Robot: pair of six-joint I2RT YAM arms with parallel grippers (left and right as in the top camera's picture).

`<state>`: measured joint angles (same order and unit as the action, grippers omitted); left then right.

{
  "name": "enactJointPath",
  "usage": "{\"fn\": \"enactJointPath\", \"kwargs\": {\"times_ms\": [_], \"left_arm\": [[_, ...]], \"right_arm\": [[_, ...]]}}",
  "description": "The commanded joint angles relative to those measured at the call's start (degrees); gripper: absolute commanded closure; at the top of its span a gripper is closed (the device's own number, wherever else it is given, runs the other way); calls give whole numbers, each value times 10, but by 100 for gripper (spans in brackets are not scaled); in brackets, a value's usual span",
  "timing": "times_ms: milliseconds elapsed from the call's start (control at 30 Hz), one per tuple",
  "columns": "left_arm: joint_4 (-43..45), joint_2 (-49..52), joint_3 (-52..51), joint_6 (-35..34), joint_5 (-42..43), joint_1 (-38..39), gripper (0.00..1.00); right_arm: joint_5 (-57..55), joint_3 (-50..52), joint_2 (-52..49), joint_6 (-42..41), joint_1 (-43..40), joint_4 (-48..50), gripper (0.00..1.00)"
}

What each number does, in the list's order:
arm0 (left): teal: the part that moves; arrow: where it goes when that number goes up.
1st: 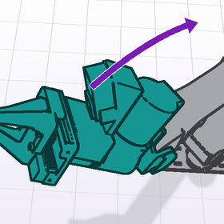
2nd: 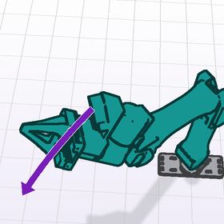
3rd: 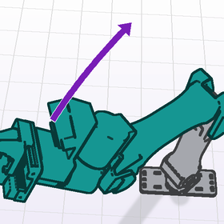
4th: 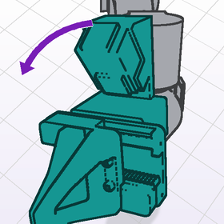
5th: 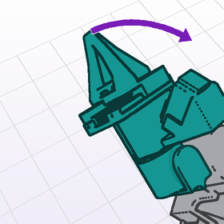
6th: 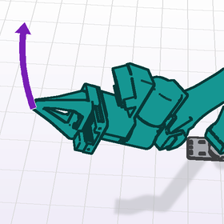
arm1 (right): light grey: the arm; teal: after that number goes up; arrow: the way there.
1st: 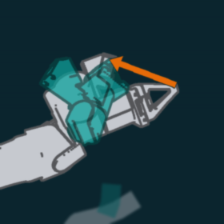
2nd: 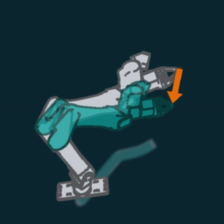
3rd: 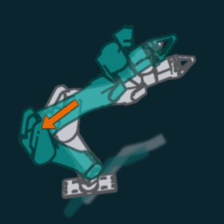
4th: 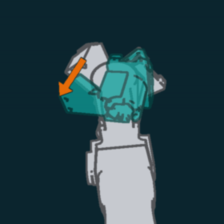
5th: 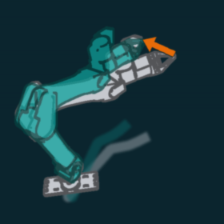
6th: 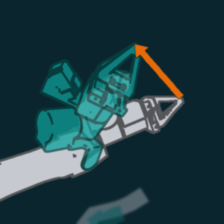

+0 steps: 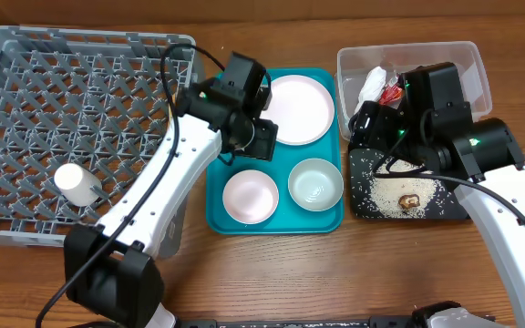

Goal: Sort waste into correct bins and load items into the dishwasher
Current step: 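Reach the left gripper to the grey-green bowl and grasp its rim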

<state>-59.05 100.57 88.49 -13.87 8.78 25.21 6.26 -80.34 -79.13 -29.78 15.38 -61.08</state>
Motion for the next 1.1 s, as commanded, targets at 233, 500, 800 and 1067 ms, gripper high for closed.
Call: {"fn": "enactJointPath", "kwargs": {"times_ms": [233, 500, 800, 1067], "left_arm": [[208, 36, -118, 14, 92, 61, 38], [190, 110, -115, -6, 83, 78, 58], [180, 130, -95, -29, 76, 63, 76], [52, 130, 37, -5, 56, 63, 66]], "right_arm": [[7, -11, 6, -3, -1, 9, 14], [7, -11, 6, -3, -1, 11, 14], [7, -11, 6, -3, -1, 9, 14], [7, -11, 6, -3, -1, 6, 14]]}}
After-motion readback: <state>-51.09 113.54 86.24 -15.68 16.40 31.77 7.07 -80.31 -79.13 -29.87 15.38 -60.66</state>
